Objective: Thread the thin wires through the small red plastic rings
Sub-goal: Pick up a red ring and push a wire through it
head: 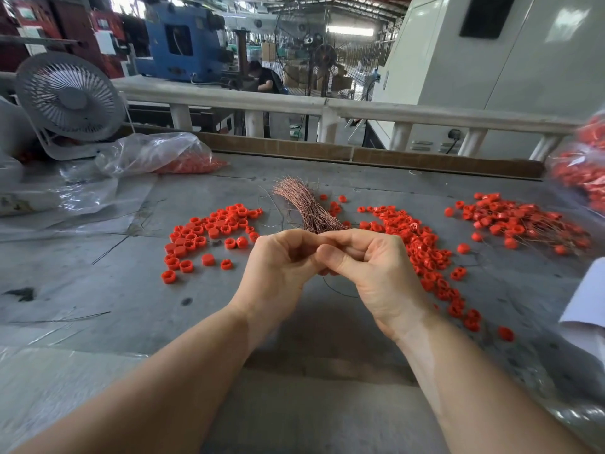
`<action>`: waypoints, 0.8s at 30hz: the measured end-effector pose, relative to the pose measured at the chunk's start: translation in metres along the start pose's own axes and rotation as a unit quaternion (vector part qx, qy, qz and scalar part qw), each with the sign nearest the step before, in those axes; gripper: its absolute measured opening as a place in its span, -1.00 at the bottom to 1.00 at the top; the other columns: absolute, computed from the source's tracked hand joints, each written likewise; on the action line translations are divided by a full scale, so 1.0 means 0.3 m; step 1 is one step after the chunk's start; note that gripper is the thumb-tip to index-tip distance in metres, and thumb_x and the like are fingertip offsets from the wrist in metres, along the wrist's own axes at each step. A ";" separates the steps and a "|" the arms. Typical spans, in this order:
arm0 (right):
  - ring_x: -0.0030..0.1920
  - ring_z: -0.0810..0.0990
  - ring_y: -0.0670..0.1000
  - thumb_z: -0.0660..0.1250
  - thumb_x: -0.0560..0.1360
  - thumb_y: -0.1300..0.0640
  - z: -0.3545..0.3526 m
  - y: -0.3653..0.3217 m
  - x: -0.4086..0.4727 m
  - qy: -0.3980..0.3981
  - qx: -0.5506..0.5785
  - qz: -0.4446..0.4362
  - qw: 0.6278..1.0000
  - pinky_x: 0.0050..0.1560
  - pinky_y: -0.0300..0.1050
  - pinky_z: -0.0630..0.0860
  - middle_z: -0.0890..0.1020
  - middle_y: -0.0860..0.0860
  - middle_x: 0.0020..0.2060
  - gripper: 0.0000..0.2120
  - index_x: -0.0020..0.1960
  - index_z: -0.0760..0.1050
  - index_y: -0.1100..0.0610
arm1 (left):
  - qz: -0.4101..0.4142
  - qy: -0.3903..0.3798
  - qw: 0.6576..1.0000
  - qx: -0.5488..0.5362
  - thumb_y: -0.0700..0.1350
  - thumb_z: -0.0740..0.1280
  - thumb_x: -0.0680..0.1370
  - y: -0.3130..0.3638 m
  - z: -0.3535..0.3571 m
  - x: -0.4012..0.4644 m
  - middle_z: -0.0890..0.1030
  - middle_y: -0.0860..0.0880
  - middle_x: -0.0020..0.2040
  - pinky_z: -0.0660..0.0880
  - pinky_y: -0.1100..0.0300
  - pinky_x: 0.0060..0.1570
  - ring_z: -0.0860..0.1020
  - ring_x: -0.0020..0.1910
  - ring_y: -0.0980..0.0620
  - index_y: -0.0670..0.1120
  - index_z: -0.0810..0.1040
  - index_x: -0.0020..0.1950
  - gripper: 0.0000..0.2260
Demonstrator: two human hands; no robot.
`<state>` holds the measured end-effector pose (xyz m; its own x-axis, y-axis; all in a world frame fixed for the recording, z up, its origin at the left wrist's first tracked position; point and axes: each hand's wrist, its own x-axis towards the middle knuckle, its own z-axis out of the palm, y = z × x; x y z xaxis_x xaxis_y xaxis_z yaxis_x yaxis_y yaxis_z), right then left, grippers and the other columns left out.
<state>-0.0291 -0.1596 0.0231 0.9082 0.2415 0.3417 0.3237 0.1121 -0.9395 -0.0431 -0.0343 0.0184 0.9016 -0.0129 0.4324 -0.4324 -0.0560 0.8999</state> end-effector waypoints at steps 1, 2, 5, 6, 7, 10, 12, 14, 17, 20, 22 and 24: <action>-0.33 0.62 -0.10 0.44 0.32 0.23 0.001 -0.001 -0.001 0.001 0.005 -0.001 1.000 -0.26 -0.33 0.50 0.70 0.03 -0.30 -0.87 -0.15 0.64 0.07 | -0.001 0.000 1.000 -0.002 -0.41 0.35 0.42 0.004 0.001 -0.002 0.60 0.13 -0.46 0.45 0.46 -0.31 0.57 -0.41 0.26 -0.13 0.57 -0.22 -0.81; -0.33 0.62 -0.09 0.44 0.28 0.18 0.002 -0.003 -0.002 0.003 0.009 -0.001 1.000 -0.26 -0.33 0.50 0.70 0.04 -0.30 -0.87 -0.17 0.64 0.07 | -0.001 0.001 1.000 0.000 -0.42 0.34 0.42 0.004 0.002 -0.003 0.60 0.13 -0.46 0.45 0.46 -0.31 0.57 -0.41 0.27 -0.13 0.57 -0.22 -0.81; -0.33 0.63 -0.06 0.44 0.24 0.12 0.004 -0.004 -0.003 0.008 0.010 -0.002 1.000 -0.26 -0.31 0.51 0.70 0.06 -0.30 -0.86 -0.19 0.65 0.07 | 0.000 -0.002 1.000 0.005 -0.41 0.35 0.42 0.012 0.001 -0.006 0.60 0.13 -0.46 0.45 0.46 -0.31 0.56 -0.42 0.27 -0.12 0.57 -0.23 -0.81; -0.33 0.63 -0.05 0.45 0.25 0.13 0.004 -0.003 -0.001 0.011 0.008 -0.003 1.000 -0.25 -0.30 0.51 0.70 0.07 -0.30 -0.86 -0.19 0.65 0.08 | 0.000 -0.002 1.000 0.008 -0.41 0.36 0.42 0.009 -0.001 -0.005 0.60 0.12 -0.46 0.45 0.45 -0.31 0.56 -0.41 0.26 -0.12 0.58 -0.24 -0.81; -0.32 0.63 -0.05 0.45 0.27 0.15 0.003 -0.001 0.000 0.013 0.004 -0.002 1.000 -0.25 -0.30 0.51 0.70 0.08 -0.29 -0.87 -0.18 0.65 0.08 | -0.002 -0.002 1.000 0.007 -0.40 0.36 0.42 0.008 -0.002 -0.004 0.60 0.12 -0.45 0.46 0.44 -0.31 0.56 -0.41 0.26 -0.12 0.58 -0.24 -0.81; -0.30 0.63 -0.06 0.45 0.33 0.21 0.003 0.008 -0.001 0.014 -0.001 0.009 1.000 -0.23 -0.30 0.51 0.70 0.08 -0.27 -0.88 -0.13 0.65 0.11 | -0.017 0.002 1.000 0.004 -0.39 0.36 0.43 -0.001 -0.005 -0.001 0.61 0.08 -0.44 0.46 0.42 -0.30 0.55 -0.41 0.24 -0.15 0.59 -0.22 -0.84; -0.27 0.65 -0.08 0.44 0.32 0.10 0.009 0.008 -0.002 0.013 0.004 0.021 1.000 -0.22 -0.31 0.51 0.70 0.05 -0.24 -0.80 -0.07 0.64 0.11 | -0.031 0.009 0.999 -0.014 -0.31 0.38 0.44 -0.001 -0.005 -0.001 0.62 0.05 -0.43 0.46 0.41 -0.31 0.55 -0.40 0.22 -0.14 0.60 -0.21 -0.91; -0.22 0.65 -0.12 0.42 0.28 0.00 0.012 0.005 -0.002 0.016 0.004 0.023 1.000 -0.19 -0.32 0.51 0.70 0.01 -0.22 -0.69 -0.01 0.60 0.07 | -0.063 0.026 0.997 -0.041 -0.09 0.40 0.37 -0.002 -0.011 0.002 0.65 0.01 -0.36 0.46 0.36 -0.28 0.56 -0.36 0.19 -0.09 0.63 -0.19 -0.91; -0.11 0.63 -0.14 0.50 0.27 -0.02 0.006 0.001 -0.003 0.021 -0.125 -0.023 0.992 -0.07 -0.34 0.47 0.67 -0.05 -0.12 -0.62 0.06 0.54 -0.02 | -0.131 0.061 0.985 -0.092 0.07 0.39 0.28 -0.005 -0.022 0.010 0.67 -0.03 -0.27 0.46 0.20 -0.17 0.57 -0.28 0.11 -0.06 0.66 -0.23 -0.77; -0.17 0.56 -0.16 0.53 0.31 0.16 0.007 0.011 -0.005 0.034 -0.282 -0.116 0.952 -0.17 -0.45 0.36 0.61 -0.09 -0.16 -0.68 0.01 0.55 -0.02 | -0.139 0.055 0.985 -0.086 0.11 0.39 0.27 0.001 -0.018 0.009 0.65 -0.02 -0.31 0.45 0.12 -0.16 0.54 -0.30 0.08 -0.03 0.67 -0.31 -0.77; -0.23 0.54 -0.18 0.48 0.37 0.23 0.005 0.012 -0.002 0.052 -0.274 -0.152 0.948 -0.20 -0.46 0.35 0.62 -0.05 -0.21 -0.80 -0.07 0.57 0.02 | -0.129 0.038 0.988 -0.074 0.14 0.36 0.29 0.006 -0.015 0.006 0.65 -0.02 -0.31 0.45 0.22 -0.24 0.57 -0.31 0.11 0.00 0.67 -0.32 -0.76; -0.23 0.59 -0.16 0.43 0.42 0.24 -0.004 0.009 0.004 0.063 -0.223 -0.149 0.961 -0.21 -0.44 0.38 0.65 -0.03 -0.23 -0.85 -0.09 0.60 0.01 | -0.124 0.023 0.988 -0.092 0.15 0.33 0.32 0.010 -0.019 0.005 0.65 -0.05 -0.30 0.46 0.27 -0.29 0.59 -0.29 0.09 -0.02 0.67 -0.30 -0.74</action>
<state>-0.0268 -0.1603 0.0208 0.7736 0.1406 0.6179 0.6302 -0.2735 -0.7267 -0.0431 -0.0288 0.0220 0.9803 0.0249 0.1961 -0.1977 0.1306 0.9715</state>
